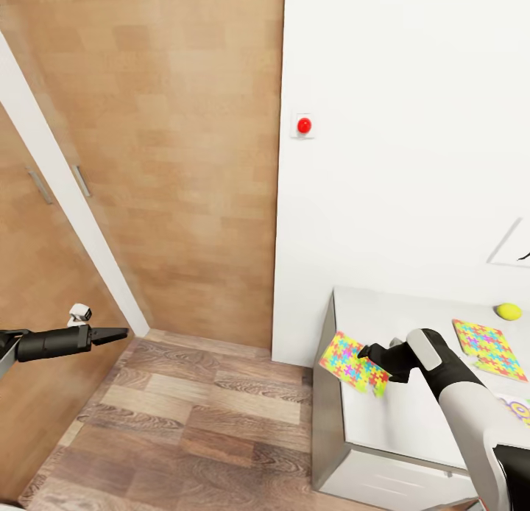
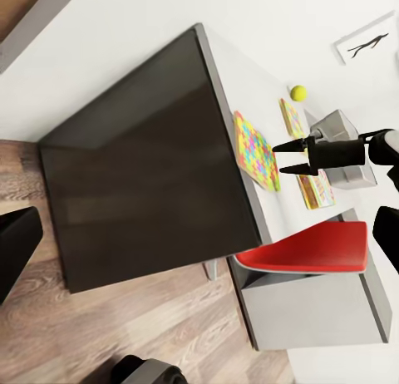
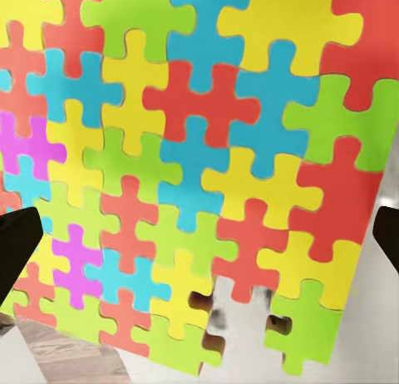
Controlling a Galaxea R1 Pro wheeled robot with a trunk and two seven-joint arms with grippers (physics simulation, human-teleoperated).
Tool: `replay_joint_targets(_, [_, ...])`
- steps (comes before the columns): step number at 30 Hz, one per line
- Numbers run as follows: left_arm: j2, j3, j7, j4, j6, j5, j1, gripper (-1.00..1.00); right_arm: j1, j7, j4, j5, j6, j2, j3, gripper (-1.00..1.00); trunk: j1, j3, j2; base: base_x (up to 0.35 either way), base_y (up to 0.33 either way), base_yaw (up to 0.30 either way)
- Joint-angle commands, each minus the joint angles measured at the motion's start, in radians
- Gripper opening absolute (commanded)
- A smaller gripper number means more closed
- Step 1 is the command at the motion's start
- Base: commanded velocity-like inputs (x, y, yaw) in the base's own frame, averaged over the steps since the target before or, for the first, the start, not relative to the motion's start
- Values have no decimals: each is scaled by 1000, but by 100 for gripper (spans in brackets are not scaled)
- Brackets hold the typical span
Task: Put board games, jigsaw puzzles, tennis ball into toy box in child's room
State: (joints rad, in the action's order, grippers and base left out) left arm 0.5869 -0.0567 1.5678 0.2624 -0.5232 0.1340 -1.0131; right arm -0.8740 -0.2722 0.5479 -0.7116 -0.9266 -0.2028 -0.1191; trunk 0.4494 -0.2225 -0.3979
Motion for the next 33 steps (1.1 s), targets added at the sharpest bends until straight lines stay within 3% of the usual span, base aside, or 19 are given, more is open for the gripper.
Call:
replay_joint_targets(1, [1, -6, 3, 0, -11, 6, -1, 100, -1, -10, 1, -11, -3, 0, -2, 100, 1, -2, -2, 0, 140, 0])
replay_joint_targets(20, [2, -5, 3, 0, -11, 6, -1, 100, 8, -10, 11, -19, -5, -3, -11, 100, 1, -1, -2, 0, 26, 0])
replay_joint_targets(33, [2, -5, 3, 0, -11, 6, -1, 100, 17, 2, 18, -22, -5, -12, -13, 100, 1, 16, -2, 0, 0, 0])
